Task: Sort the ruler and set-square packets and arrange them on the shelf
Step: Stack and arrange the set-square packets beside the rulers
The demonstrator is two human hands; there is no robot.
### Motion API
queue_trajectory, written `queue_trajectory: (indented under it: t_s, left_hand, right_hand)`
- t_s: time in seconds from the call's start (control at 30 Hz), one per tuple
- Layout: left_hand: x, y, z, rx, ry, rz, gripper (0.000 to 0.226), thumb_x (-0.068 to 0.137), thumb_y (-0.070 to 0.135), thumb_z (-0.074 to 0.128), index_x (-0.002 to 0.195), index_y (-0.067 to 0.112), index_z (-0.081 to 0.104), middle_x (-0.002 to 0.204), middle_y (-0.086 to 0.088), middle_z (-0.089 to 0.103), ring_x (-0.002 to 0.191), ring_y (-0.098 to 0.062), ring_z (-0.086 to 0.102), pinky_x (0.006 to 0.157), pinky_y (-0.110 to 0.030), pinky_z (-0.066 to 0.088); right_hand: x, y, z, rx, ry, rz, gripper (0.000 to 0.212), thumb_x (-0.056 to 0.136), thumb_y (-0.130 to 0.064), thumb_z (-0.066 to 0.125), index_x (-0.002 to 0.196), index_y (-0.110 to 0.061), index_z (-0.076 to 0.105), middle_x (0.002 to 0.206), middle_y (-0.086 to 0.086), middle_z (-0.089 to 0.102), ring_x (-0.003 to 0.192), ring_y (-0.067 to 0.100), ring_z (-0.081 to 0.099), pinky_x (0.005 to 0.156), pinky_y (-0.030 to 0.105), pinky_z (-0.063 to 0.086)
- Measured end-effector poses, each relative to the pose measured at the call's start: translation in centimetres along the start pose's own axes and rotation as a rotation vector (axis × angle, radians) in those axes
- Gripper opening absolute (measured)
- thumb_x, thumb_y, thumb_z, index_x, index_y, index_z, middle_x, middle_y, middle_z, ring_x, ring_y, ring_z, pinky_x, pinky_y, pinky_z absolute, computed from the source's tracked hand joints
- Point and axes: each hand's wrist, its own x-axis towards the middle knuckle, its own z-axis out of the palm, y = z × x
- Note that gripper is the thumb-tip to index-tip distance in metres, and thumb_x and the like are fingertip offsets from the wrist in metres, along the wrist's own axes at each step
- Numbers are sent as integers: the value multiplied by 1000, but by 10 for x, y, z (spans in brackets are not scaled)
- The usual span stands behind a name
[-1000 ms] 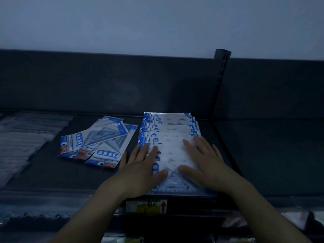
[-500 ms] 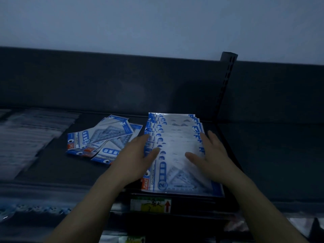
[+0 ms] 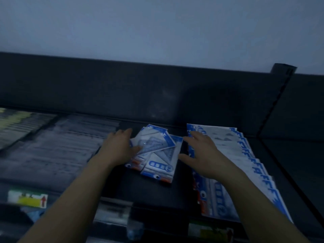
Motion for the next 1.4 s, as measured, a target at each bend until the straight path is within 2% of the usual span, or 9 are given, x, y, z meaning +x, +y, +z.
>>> queue_trajectory:
  t_s: [0.3, 0.47, 0.63, 0.7, 0.83, 0.93, 1.13, 1.23, 1.4]
  left_hand:
    - [28, -22, -6, -80, -219, 148, 68, 61, 65, 76, 114, 29, 51, 116, 4, 48, 103, -16, 51, 80, -30, 47]
    - [28, -27, -11, -306, -294, 275, 63, 65, 36, 85, 115, 22, 49, 103, 10, 54, 79, -1, 50, 52, -10, 36]
    - [30, -36, -23, -392, -280, 395, 52, 67, 19, 83, 110, 28, 56, 108, 7, 64, 94, -10, 61, 75, -27, 51]
    - [30, -39, -33, -398, -295, 434, 50, 67, 15, 83, 109, 28, 58, 103, 8, 65, 92, -9, 63, 77, -28, 53]
    - [29, -45, -49, -647, -96, 357, 50, 68, 13, 85, 109, 23, 58, 86, 7, 66, 70, 0, 60, 57, -10, 46]
    - [26, -49, -50, -989, 122, 165, 55, 70, 13, 84, 115, 20, 52, 90, 6, 62, 75, -2, 59, 62, -15, 47]
    - [-3, -26, -23, -1471, -253, 8, 29, 87, 16, 67, 114, 11, 59, 109, -6, 71, 96, -20, 70, 84, -37, 58]
    - [-1, -22, -18, -1501, -184, -50, 16, 95, 13, 57, 110, 13, 62, 105, -7, 72, 93, -24, 70, 79, -40, 59]
    - [-1, -45, -18, -1318, -59, -73, 19, 94, 9, 55, 93, 26, 65, 95, 0, 72, 89, -21, 69, 86, -43, 54]
  right_hand:
    - [58, -47, 13, 27, -24, 6, 66, 94, -35, 53, 150, -24, 19, 156, 2, 22, 146, 23, 14, 119, 41, 13]
    - [69, -62, 19, 112, -79, 39, 51, 90, -27, 61, 137, -18, 43, 136, 3, 44, 127, 22, 39, 106, 36, 35]
    - [69, -61, 28, 168, 5, 98, 94, 79, -36, 73, 150, -39, 12, 160, -3, -2, 147, 20, 4, 118, 41, 19]
    - [65, -63, 27, 138, 99, 95, 86, 76, -35, 76, 146, -37, 26, 159, 0, 6, 146, 20, 7, 117, 38, 19]
    - [57, -64, 26, 102, 260, 28, 10, 85, -25, 68, 86, -16, 63, 98, 3, 56, 99, 13, 51, 77, 22, 35]
    - [48, -64, 25, 393, 307, 132, 24, 89, -25, 63, 76, -6, 59, 67, 1, 52, 55, -1, 46, 51, 15, 33]
    - [43, -83, 34, 1010, 229, 235, 13, 89, -23, 64, 94, -13, 71, 88, 7, 75, 80, 20, 71, 73, 36, 57]
    - [35, -80, 34, 705, 231, 144, 14, 95, -23, 55, 95, -24, 69, 87, -9, 71, 78, 3, 65, 67, 16, 48]
    - [9, -61, 42, 218, -37, 150, 29, 101, -15, 36, 113, -19, 61, 121, -4, 55, 117, 18, 51, 91, 23, 37]
